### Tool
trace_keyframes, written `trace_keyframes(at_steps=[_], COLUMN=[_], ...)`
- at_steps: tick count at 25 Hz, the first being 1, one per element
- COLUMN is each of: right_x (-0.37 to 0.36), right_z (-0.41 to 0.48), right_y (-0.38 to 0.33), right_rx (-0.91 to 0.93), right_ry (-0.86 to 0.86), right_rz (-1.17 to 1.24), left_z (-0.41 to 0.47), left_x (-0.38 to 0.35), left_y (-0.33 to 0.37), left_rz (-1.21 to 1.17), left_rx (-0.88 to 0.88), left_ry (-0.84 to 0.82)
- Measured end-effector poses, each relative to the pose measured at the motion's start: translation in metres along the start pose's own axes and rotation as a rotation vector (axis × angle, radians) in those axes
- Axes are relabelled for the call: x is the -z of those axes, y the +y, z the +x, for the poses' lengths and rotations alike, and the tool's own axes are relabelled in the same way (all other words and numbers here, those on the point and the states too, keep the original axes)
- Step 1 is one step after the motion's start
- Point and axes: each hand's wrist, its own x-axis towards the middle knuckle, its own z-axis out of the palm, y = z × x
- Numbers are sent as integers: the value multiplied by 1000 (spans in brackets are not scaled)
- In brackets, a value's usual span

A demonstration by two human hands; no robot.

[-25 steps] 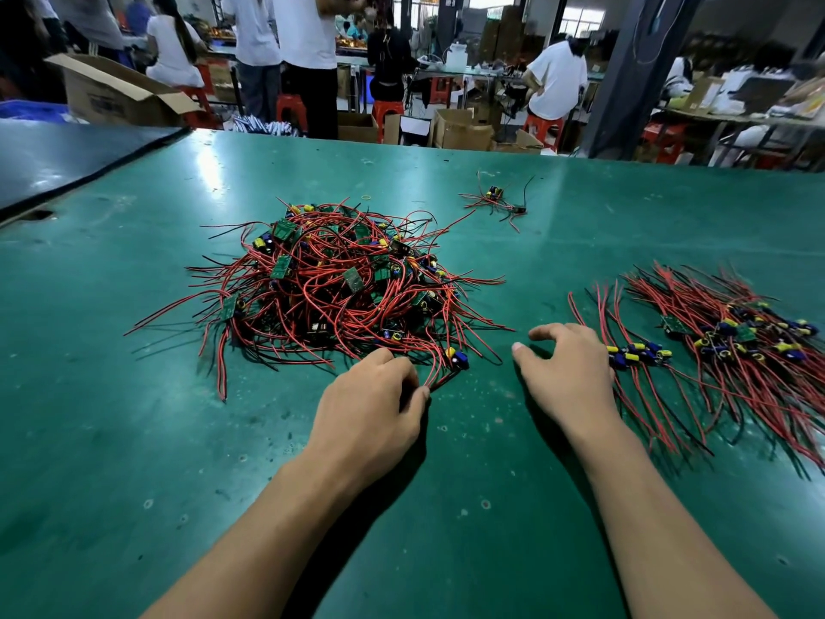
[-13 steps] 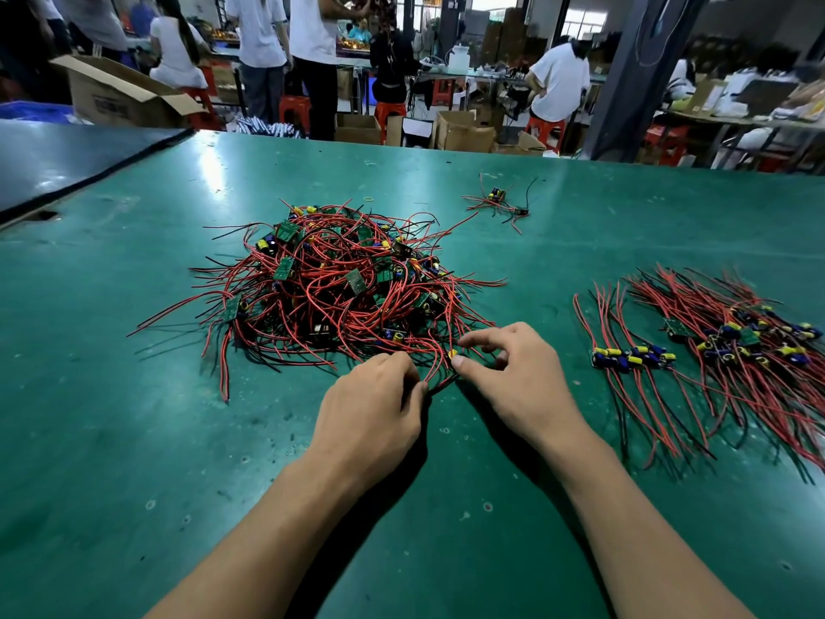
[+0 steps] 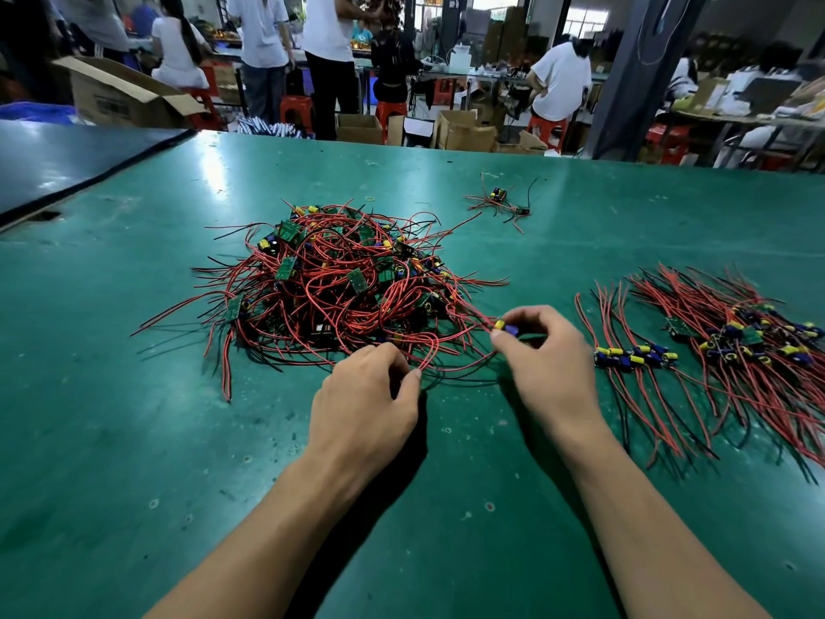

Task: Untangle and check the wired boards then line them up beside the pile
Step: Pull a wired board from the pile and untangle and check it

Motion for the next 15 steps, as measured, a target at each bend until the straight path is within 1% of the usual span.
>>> trace_keyframes(at_steps=[2,3,5,6,7,9,11,13,15], right_x=[6,9,14,17,19,21,21,23,24], right_z=[6,8,11,11,11,9,6,5,3], right_y=[-8,-11,-18,-19,-20,-22,-23,-22,-23], right_rx=[-46,-94,-255,-337,-399,-461,-494,-506,-500], right_ry=[92,105,87,58,3,-173,-346,-483,-610], right_rz=[306,498,843,947,997,1008,1042,1064,997], left_z=[0,0,0,0,-1,-1,-2,-3,-3], left_x=[0,1,1,2,2,2,3,4,6], left_y=[0,1,1,1,1,3,5,9,14], left_rz=[-5,-3,0,-7,-21,-60,-102,-164,-233], left_rx=[-7,-8,-7,-10,-21,-79,-150,-196,-218], left_ry=[-4,-7,-6,1,11,42,73,106,160])
